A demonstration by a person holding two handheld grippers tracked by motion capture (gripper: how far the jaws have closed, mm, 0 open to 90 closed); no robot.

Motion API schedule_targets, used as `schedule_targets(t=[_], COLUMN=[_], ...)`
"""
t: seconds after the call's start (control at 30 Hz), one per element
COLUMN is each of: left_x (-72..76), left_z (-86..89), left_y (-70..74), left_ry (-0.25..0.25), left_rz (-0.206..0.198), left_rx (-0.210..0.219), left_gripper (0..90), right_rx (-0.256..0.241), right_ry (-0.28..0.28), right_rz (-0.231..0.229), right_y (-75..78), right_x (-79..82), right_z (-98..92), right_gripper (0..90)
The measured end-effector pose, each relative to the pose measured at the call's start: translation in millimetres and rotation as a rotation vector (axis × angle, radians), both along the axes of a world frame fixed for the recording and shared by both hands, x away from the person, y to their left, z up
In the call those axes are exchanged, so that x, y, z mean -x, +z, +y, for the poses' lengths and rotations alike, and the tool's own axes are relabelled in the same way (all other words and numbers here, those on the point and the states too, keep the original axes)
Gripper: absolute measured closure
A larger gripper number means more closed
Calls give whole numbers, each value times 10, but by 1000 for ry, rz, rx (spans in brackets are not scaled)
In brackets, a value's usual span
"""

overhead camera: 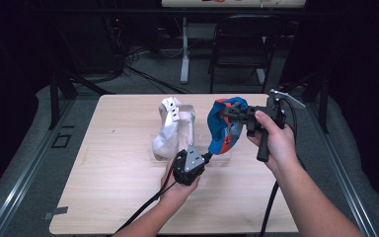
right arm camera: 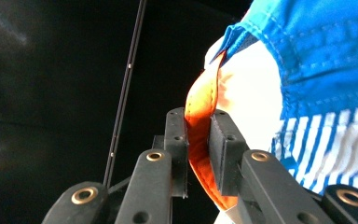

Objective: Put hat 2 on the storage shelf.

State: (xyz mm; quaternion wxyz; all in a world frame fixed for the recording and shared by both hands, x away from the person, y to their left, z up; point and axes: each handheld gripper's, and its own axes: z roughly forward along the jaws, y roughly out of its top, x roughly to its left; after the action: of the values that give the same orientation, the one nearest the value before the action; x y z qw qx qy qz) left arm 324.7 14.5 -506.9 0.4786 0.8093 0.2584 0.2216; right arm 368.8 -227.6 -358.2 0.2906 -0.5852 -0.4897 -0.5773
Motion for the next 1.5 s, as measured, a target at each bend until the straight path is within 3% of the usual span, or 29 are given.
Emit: schedule_targets(t=[0.23, 0.4, 0.53, 0.63, 0.8, 1.13, 1.27, 1.33, 1.5], left_x=[-90, -133, -129, -115, -125, -132, -101, -71, -20], left_z=[-24, -21, -58, -75, -63, -24, -12, 11, 90], left_y=[-71, -106, -175, -226, -277, -322, -319, -312, -317], left_ry=[16, 27, 38, 49, 63, 74, 74, 75, 84], left_rz=[6, 3, 12, 27, 63, 96, 79, 62, 74], left_rx=[-33, -32, -68, -92, -99, -72, -81, -82, -83], left_gripper=[881, 880, 880, 880, 879, 879, 870, 839, 714], right_rx=[-3, -5, 3, 6, 30, 115, 134, 140, 177], right_ry=[-14, -19, -19, -20, -16, -27, -25, -23, -47], right_rz=[28, 33, 38, 45, 62, 43, 29, 15, -32], right_y=[-137, -179, -238, -292, -373, -472, -492, -495, -506], right_x=[-49, -59, -66, -71, -74, -54, -20, 7, 92], right_z=[-48, -58, -68, -72, -72, -47, -76, -89, -120], right_gripper=[790, 790, 789, 789, 785, 739, 698, 677, 615])
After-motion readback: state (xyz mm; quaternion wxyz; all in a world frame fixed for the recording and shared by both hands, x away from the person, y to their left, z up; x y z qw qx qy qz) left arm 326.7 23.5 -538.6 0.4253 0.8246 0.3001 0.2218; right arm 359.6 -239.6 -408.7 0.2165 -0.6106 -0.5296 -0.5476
